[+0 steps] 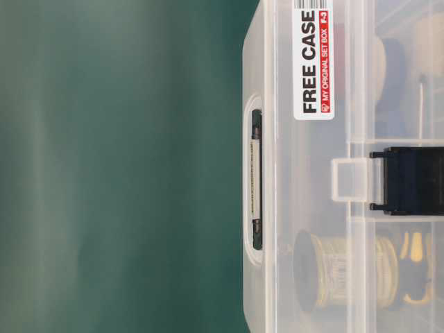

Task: Open the tool box with both arms.
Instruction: 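Move both grippers inward to the left and right ends of the clear lid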

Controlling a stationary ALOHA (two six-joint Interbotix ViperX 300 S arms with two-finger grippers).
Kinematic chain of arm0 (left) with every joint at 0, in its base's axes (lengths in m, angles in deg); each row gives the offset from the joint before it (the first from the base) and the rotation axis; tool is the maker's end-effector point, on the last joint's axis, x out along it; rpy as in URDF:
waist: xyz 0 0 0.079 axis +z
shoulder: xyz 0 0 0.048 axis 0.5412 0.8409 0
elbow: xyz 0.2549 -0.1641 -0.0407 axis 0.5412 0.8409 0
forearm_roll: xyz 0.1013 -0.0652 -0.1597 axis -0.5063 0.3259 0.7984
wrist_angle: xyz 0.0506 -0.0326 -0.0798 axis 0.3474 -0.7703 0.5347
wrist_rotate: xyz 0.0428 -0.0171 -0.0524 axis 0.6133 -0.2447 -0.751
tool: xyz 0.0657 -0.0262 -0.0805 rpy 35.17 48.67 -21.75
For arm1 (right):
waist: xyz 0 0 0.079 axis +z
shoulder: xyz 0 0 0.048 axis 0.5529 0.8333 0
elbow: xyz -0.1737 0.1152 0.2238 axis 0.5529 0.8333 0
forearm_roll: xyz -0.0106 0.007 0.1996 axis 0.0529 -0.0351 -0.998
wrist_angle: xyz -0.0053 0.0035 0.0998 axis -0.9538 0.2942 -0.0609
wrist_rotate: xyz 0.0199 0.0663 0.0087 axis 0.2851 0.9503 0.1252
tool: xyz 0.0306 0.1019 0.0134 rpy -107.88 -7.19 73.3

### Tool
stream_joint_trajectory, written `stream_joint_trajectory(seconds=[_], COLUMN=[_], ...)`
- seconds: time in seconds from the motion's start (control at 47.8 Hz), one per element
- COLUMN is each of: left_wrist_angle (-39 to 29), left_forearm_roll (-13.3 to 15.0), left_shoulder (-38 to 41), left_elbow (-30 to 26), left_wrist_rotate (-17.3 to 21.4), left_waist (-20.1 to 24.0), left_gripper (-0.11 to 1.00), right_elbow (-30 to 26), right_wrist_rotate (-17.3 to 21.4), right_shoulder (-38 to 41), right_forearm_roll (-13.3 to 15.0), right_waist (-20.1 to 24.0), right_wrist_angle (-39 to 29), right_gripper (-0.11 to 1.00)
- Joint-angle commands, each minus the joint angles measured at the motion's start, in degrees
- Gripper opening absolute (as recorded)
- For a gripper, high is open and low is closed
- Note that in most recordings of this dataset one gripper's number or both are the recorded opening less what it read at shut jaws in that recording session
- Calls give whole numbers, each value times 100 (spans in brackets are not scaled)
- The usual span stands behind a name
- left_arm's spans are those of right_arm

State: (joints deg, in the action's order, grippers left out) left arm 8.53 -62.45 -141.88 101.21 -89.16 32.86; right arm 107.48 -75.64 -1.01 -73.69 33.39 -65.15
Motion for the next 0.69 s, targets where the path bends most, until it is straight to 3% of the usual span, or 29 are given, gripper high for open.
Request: stream_joint_trajectory(seconds=[0.0,0.293,0.523,0.606,0.669], left_wrist_angle=[-123,-598,-1081,-1274,-1354], left_forearm_roll=[132,176,176,176,176], left_shoulder=[79,-35,44,105,158], left_elbow=[-158,-158,-141,-123,-88], left_wrist_rotate=[132,281,281,272,272], left_waist=[26,158,545,703,844], left_gripper=[0,0,1,10,26], right_elbow=[-211,-483,-475,-466,-448], right_wrist_rotate=[9,44,167,211,246], right_shoulder=[62,272,334,413,545], right_forearm_roll=[0,-9,-35,-44,-44], right_waist=[-44,-264,-659,-835,-1028], right_wrist_angle=[9,-1011,-1547,-1696,-1890], right_gripper=[0,0,1,4,18])
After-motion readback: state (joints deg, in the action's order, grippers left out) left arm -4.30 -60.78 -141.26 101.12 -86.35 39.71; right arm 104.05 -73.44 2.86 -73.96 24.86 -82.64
